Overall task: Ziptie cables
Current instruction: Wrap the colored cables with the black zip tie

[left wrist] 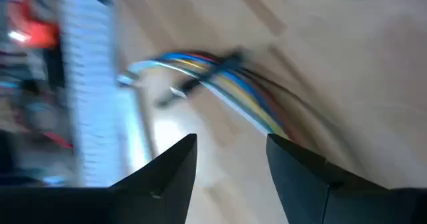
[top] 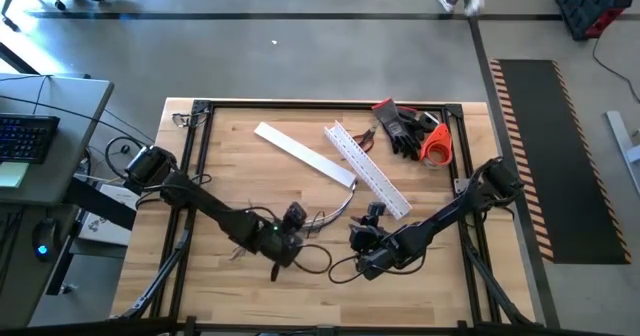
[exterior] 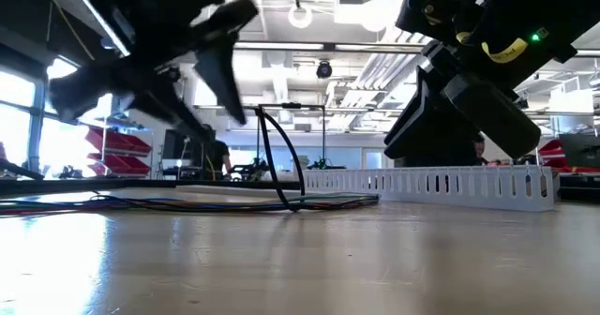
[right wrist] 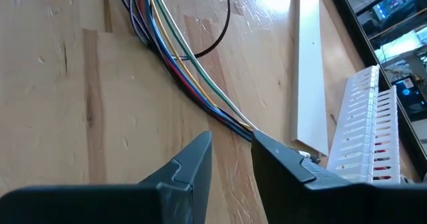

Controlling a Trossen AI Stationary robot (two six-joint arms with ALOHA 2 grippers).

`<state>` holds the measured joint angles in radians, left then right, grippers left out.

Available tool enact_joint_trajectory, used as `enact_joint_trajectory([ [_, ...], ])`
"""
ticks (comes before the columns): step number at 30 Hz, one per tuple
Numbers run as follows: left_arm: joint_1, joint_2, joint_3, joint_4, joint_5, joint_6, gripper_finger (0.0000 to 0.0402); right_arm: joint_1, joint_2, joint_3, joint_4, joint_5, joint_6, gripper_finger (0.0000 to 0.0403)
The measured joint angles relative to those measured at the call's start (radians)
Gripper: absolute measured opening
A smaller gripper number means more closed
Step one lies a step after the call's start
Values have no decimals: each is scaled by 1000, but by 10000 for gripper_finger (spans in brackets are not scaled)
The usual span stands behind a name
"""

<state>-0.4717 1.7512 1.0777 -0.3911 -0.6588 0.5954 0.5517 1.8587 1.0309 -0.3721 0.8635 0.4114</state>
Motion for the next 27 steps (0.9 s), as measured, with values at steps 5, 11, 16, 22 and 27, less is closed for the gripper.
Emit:
enact_joint_trajectory([
  [5, 39, 0, 0, 106, 74, 200, 165, 0, 0, 0, 0, -3, 0, 91],
  [11, 78, 0, 0, 132, 186, 296, 165, 0, 0, 0, 0, -7, 0, 91],
  [16, 98, 5, -1, 147, 295, 209, 148, 0, 0, 0, -1, -7, 0, 91],
  [22, 115, 5, -1, 243, 381, 76, 75, 10, 0, 0, -11, -10, -22, 91],
  [27, 118, 5, -1, 272, 388, 15, 14, 51, -3, 0, -87, 4, 24, 91],
])
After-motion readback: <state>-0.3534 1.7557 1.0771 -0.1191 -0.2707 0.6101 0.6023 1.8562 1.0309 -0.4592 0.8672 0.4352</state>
